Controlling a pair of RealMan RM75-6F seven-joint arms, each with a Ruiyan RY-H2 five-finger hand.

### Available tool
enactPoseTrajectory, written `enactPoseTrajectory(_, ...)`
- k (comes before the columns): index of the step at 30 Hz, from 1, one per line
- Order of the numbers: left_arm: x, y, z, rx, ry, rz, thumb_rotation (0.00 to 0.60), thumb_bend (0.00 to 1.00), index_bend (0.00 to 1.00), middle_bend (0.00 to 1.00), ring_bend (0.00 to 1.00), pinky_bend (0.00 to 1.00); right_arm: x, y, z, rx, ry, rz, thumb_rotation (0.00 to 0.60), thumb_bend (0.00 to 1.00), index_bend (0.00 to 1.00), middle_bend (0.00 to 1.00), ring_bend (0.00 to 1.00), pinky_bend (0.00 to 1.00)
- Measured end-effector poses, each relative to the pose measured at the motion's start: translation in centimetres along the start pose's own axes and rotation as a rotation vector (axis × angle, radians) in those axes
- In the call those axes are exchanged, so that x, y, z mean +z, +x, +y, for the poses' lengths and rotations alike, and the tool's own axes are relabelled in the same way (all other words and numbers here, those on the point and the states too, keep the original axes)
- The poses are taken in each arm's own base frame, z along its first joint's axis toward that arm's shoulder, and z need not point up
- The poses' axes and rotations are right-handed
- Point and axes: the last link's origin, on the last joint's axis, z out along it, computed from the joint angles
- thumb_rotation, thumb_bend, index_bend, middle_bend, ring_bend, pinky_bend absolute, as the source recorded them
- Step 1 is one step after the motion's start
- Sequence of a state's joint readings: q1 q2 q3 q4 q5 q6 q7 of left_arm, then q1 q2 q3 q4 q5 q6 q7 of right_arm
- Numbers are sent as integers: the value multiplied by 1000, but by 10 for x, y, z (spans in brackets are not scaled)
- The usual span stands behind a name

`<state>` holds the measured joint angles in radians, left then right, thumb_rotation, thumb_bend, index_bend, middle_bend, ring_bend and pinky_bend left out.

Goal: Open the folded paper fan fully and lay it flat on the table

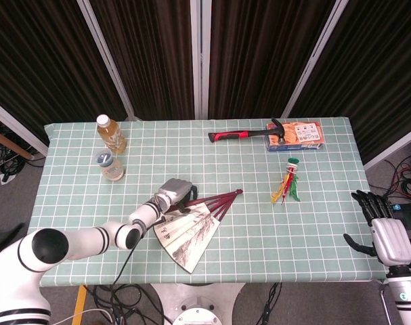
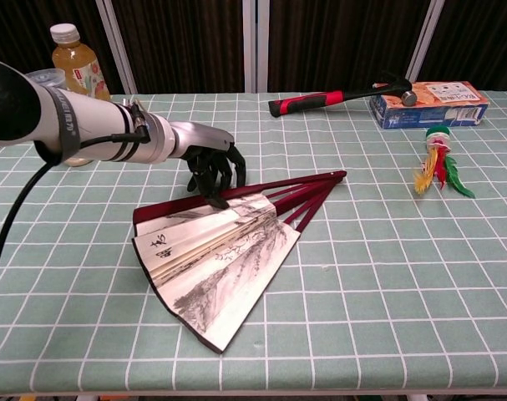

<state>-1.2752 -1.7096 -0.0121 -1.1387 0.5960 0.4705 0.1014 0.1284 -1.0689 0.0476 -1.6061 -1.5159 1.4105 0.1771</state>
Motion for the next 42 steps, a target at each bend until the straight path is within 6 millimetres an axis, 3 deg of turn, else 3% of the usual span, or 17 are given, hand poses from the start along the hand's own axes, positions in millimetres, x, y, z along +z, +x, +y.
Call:
enactPoseTrajectory(6,-2,0,3,5,-12,26,600,347,528,680,682,729,-1,1,1,4,-1,6,600,148,96,61,0,0)
enactPoseTrajectory(14,-20,16,0,5,-30,70,600,350,557,701,694,748,0,4,1,12,9,-1,600,149,95,61,0,0)
enactPoseTrajectory(24,-86,43,-16,-104,-92,260,600,376,582,721,710,799,16,-8,-15,137,95,-112,600,190,96,79,0,0)
enactPoseTrajectory(32,-130,56,-20,-292,-214,434,600,382,590,724,711,788,48,-21,-50,376,183,-269,600,240,202,159,13,4)
enactPoseTrajectory(36,-149,59,-15,-380,-311,493,600,383,592,724,710,783,66,-27,-69,508,208,-344,600,260,269,197,64,61)
enactPoseTrajectory(42,-174,65,-9,-428,-439,579,600,381,592,724,710,779,101,-35,-106,703,240,-463,600,261,279,204,65,66)
